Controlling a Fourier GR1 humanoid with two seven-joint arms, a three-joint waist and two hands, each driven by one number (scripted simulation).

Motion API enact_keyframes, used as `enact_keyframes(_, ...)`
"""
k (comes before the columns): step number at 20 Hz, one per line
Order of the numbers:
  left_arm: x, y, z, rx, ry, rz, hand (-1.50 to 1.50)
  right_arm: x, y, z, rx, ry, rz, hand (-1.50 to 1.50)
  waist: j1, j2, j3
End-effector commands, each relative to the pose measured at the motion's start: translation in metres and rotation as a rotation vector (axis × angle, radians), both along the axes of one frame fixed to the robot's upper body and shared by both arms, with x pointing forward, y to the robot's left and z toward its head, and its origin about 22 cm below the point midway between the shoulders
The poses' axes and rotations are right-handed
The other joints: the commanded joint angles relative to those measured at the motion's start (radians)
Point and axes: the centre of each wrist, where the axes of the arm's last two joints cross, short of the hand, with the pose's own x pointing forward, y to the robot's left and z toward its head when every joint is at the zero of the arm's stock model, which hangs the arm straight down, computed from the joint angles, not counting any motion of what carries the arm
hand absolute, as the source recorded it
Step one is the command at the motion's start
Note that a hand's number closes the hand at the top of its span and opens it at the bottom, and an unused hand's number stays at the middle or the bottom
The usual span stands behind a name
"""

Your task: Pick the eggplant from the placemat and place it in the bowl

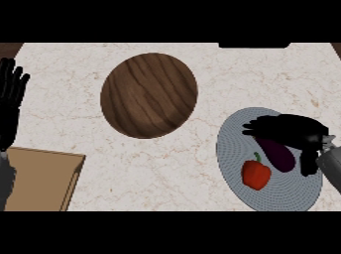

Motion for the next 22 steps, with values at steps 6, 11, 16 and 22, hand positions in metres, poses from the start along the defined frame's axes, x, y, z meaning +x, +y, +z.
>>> enact_keyframes(6,-0.001,-0.008,0.010,0.012,-0.023,0.002,0.00,0.006,0.007,-0.038,-0.052,0.032,-0.040,-1.50,0.000,0.000,0.000)
enact_keyframes(11,0.007,0.003,-0.003,-0.013,-0.008,0.006,0.00,0.007,0.008,-0.056,-0.097,0.018,-0.027,-1.50,-0.001,0.001,0.000)
enact_keyframes(16,-0.002,-0.011,-0.009,-0.001,-0.010,-0.016,0.00,0.023,-0.005,-0.051,0.046,-0.021,0.013,1.50,0.005,0.001,0.000)
enact_keyframes(22,-0.002,-0.003,0.005,-0.001,-0.011,-0.009,0.00,0.024,0.002,-0.041,0.076,-0.060,0.066,1.50,-0.001,0.000,0.000)
